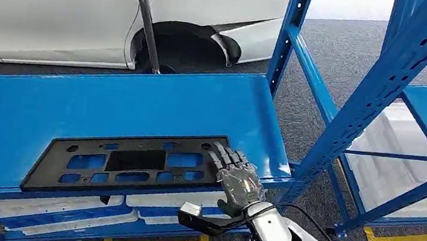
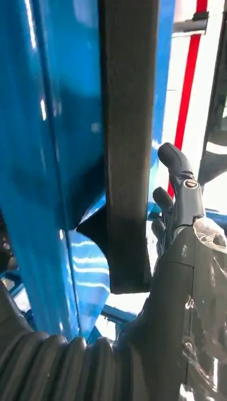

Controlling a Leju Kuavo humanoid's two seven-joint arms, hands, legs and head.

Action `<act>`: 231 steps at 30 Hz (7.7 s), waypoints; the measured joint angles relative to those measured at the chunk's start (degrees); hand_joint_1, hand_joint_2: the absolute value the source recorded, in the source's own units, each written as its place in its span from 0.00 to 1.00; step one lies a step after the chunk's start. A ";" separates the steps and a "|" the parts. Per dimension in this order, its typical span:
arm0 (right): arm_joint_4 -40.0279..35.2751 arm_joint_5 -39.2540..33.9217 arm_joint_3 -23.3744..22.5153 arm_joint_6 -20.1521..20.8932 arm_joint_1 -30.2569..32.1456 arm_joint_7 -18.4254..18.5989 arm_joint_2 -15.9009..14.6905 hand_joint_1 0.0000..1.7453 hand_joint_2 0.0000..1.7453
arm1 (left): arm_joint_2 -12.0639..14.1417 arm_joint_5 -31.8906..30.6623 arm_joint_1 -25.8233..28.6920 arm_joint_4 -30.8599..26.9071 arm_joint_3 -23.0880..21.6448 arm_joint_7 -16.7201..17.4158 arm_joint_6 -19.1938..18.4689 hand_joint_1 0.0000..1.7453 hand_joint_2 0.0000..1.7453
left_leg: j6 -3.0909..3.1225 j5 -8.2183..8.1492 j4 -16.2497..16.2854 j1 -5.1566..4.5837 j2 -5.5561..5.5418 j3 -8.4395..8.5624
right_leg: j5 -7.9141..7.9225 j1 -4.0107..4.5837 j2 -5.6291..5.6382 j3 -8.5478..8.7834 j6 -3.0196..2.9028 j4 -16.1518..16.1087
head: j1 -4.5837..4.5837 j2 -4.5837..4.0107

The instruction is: Take the parts from the cabinet and place them on the table.

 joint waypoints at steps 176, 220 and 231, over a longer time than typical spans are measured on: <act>1.38 4.07 4.13 8.24 -6.58 0.13 4.15 0.00 1.00 | -0.87 1.60 4.92 0.07 12.44 2.99 2.75 0.00 0.00 | -0.05 0.04 -0.03 0.05 -0.08 0.10 | 0.00 0.06 -0.15 0.12 0.00 0.00 | -0.02 0.00; 6.34 6.97 7.65 1.73 -5.16 -6.25 9.05 1.00 1.00 | -1.40 6.47 5.01 0.07 12.50 2.32 5.53 0.00 0.00 | -0.05 0.04 -0.04 0.06 -0.08 0.11 | -0.01 0.07 -0.17 0.14 -0.01 0.00 | -0.02 0.00; 5.05 6.58 7.28 3.39 -3.24 -3.98 7.30 1.00 1.00 | -1.40 6.91 5.16 0.07 12.57 3.19 5.48 0.00 0.00 | -0.05 0.04 -0.04 0.06 -0.06 0.12 | -0.01 0.07 -0.13 0.12 0.00 0.00 | -0.02 0.00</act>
